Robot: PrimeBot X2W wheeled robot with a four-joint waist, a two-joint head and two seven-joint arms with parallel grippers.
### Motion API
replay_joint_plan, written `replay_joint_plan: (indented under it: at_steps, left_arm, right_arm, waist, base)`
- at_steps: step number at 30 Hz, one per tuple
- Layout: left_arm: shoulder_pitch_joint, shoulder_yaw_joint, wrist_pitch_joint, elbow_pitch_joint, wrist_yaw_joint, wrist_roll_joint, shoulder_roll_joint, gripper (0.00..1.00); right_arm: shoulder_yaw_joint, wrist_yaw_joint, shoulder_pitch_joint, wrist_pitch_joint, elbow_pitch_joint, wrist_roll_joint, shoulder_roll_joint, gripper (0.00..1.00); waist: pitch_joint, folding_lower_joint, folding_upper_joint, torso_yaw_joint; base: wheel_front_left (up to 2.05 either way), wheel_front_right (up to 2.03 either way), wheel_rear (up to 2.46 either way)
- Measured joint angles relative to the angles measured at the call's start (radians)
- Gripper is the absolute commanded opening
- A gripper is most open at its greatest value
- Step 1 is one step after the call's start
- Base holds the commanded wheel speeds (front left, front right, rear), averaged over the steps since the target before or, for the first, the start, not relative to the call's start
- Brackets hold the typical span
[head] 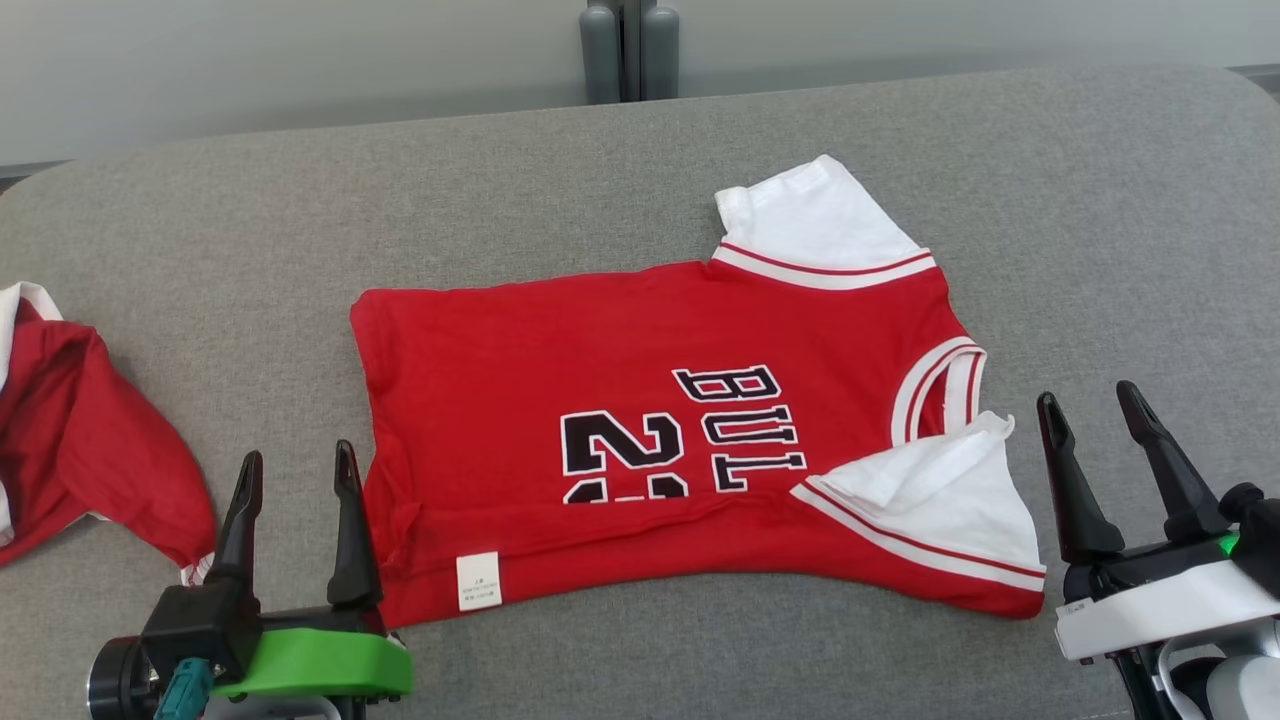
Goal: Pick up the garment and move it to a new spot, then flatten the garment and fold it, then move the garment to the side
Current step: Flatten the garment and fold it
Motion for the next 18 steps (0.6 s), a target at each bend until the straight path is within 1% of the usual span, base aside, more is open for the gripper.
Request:
replay_joint_plan:
  at_steps: [6,10,15,18]
  left_arm:
    - [0.0,-0.008,0.018,-0.022,0.012,0.007,0.003,1.0]
    - [-0.012,-0.019,0.028,-0.018,0.011,0.008,0.003,1.0]
    - [-0.149,-0.042,0.076,0.039,-0.027,-0.004,0.002,1.0]
    - [-0.295,-0.043,0.134,0.136,-0.065,-0.033,0.002,1.0]
  right_arm:
    - [-0.019,0.0,0.008,0.037,-0.066,-0.009,0.019,1.0]
    - [-0.034,0.0,0.016,0.055,-0.093,-0.015,0.027,1.0]
    - [-0.044,0.0,0.008,0.065,-0.114,-0.011,0.031,1.0]
    - [-0.037,0.0,-0.023,0.067,-0.119,-0.007,0.027,1.0]
  waist:
    - [-0.001,0.0,0.0,-0.003]
    - [0.009,0.0,0.0,-0.001]
    - [0.045,0.0,0.0,0.004]
    - [0.081,0.0001,0.0,0.006]
  base:
    - [0.0,0.0,0.0]
    - [0.0,0.0,0.0]
    - [0.0,0.0,0.0]
    - [0.0,0.0,0.0]
